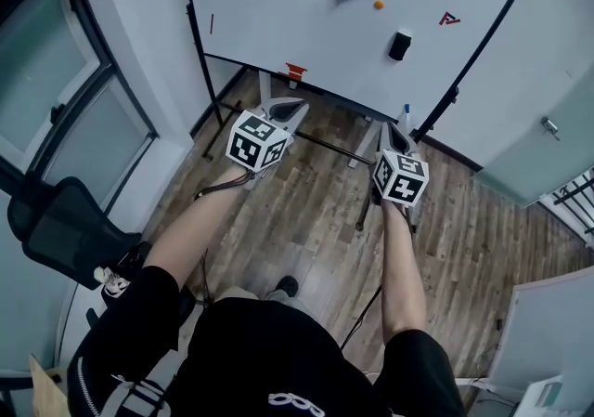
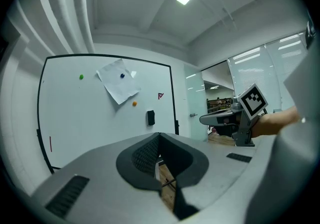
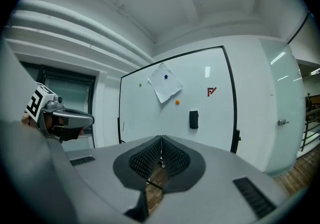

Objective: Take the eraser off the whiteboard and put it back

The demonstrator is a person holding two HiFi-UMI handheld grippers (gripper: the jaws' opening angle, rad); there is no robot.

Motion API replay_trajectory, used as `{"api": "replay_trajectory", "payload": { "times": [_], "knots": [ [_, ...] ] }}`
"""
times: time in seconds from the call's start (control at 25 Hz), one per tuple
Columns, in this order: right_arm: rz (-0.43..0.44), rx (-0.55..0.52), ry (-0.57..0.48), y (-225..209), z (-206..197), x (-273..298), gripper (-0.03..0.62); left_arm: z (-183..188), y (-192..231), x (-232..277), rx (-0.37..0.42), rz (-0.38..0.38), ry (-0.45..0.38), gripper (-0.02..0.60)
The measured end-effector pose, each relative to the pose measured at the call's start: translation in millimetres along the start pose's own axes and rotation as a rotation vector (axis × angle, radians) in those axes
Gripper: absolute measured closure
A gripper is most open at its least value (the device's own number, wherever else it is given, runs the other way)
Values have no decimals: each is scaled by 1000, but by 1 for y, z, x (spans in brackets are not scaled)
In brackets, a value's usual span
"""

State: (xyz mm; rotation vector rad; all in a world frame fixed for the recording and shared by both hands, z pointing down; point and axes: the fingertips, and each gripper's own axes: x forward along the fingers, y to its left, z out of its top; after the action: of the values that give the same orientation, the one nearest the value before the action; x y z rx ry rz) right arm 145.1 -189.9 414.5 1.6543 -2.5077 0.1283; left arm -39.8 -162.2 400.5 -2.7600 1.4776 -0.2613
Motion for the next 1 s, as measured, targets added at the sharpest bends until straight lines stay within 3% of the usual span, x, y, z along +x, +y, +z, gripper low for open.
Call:
{"api": "replay_trajectory", "payload": {
  "times": [0.6,1.0],
  "knots": [
    [-50,-32,0,-63,3,34,569,14,3,80,-10,-40,-57,572],
    [-95,-44,-8,-91,19,100,569,28,47,150,-18,-87,-93,572]
  ]
}}
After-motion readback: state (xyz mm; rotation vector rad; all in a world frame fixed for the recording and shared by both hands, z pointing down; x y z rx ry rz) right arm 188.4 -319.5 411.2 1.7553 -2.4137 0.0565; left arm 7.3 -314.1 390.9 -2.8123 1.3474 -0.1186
